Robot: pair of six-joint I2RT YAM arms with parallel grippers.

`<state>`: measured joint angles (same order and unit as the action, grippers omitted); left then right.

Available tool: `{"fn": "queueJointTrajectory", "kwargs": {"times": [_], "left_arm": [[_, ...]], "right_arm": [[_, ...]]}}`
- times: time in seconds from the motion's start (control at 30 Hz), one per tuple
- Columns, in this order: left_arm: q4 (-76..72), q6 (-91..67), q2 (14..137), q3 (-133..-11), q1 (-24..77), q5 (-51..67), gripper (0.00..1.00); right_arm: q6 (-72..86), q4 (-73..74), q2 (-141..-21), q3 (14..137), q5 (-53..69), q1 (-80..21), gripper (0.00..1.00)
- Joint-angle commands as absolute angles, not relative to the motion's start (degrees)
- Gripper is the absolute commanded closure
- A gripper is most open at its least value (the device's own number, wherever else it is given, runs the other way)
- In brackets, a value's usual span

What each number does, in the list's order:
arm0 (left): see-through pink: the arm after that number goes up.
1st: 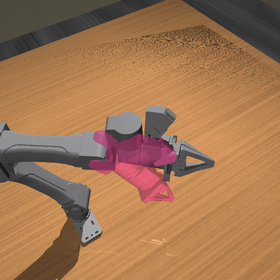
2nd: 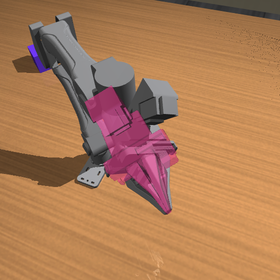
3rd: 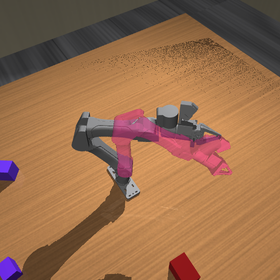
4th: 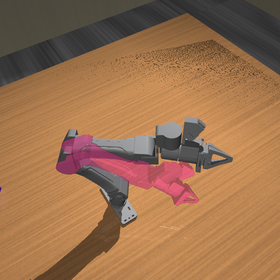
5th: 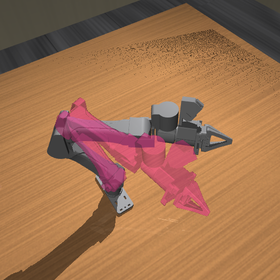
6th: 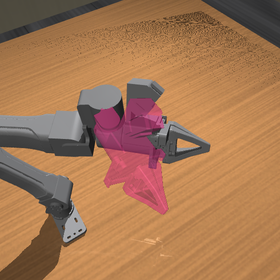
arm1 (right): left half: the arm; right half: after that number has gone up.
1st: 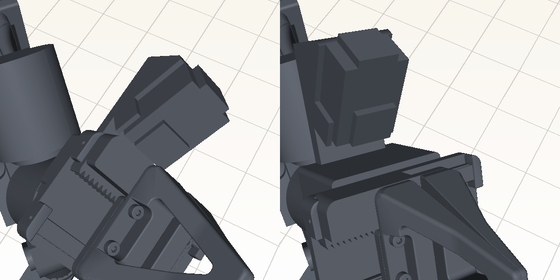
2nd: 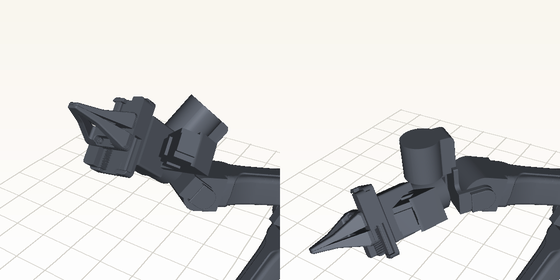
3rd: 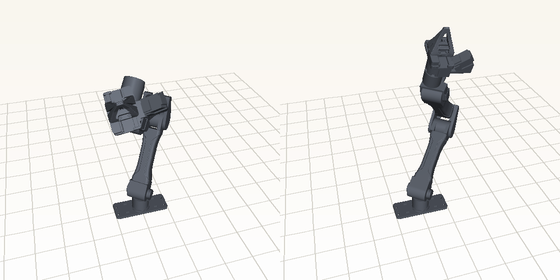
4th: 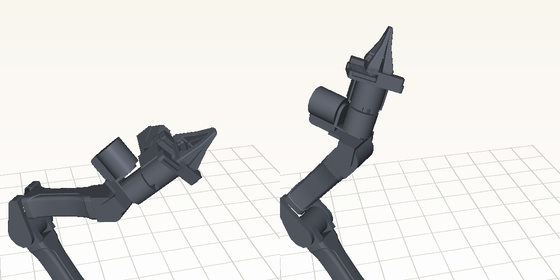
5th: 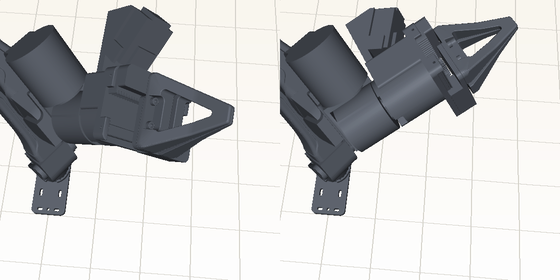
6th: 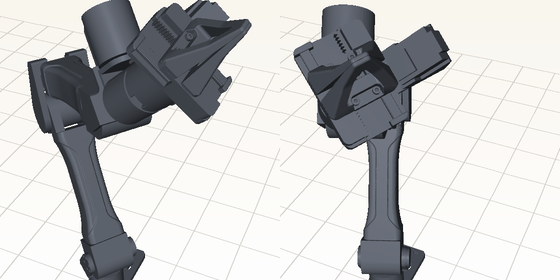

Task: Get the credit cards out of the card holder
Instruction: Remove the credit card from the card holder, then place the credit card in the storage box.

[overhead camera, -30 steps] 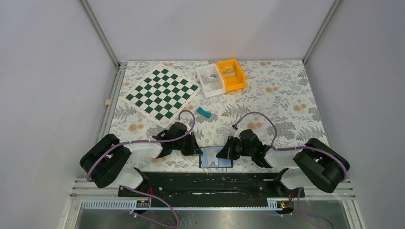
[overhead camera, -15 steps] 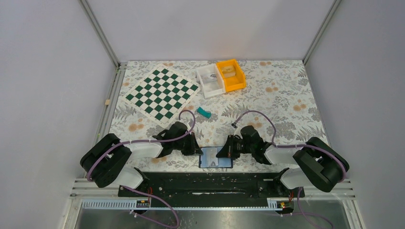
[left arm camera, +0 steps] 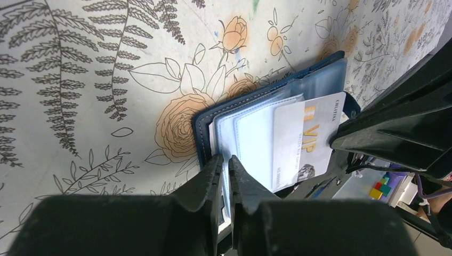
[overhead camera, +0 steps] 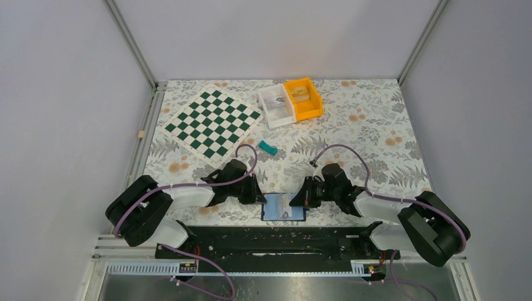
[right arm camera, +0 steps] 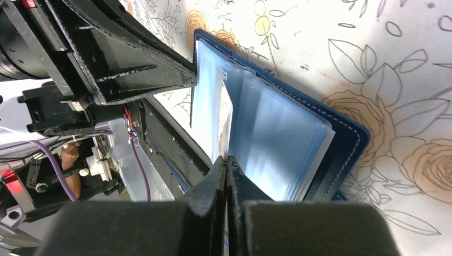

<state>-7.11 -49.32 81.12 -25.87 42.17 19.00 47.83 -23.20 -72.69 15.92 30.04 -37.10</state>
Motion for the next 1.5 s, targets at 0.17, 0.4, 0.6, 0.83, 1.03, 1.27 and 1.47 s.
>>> {"fn": "queueJointTrajectory", "kwargs": {"times": [0.17,0.4,0.6,0.83,1.03,1.27,1.47], "left_arm": [[1.13,-45.78,82.68,-27.04,42.16,12.95,0.88],[4.89,-45.17,78.7,-30.7,42.14,14.88,0.74],[9.61,-42.41,74.36,-36.19,42.11,16.44,0.62],[13.2,-35.56,68.6,-43.73,42.03,23.7,0.45],[14.04,-31.16,65.89,-47.17,41.65,36.0,0.43],[19.47,-25.49,64.57,-50.82,41.66,45.41,0.42],[19.2,-25.22,66.28,-50.92,41.7,49.85,0.43]], "right_arm": [[43.93,-12.96,-65.23,17.71,31.11,-34.57,1.0],[41.59,-2.41,-57.98,20.97,29.45,-34.25,1.0],[40.65,2.9,-54.96,23.48,29.08,-34.19,1.0],[39.2,3.19,-52.78,25.49,35.02,-34.19,1.0],[39.3,1.94,-50.56,27.49,43.16,-34.19,1.0],[44.78,-9.17,-50.75,25.63,52.94,-34.18,1.0],[45.84,-11.48,-51.46,24.93,54.61,-34.15,1.0]]}}
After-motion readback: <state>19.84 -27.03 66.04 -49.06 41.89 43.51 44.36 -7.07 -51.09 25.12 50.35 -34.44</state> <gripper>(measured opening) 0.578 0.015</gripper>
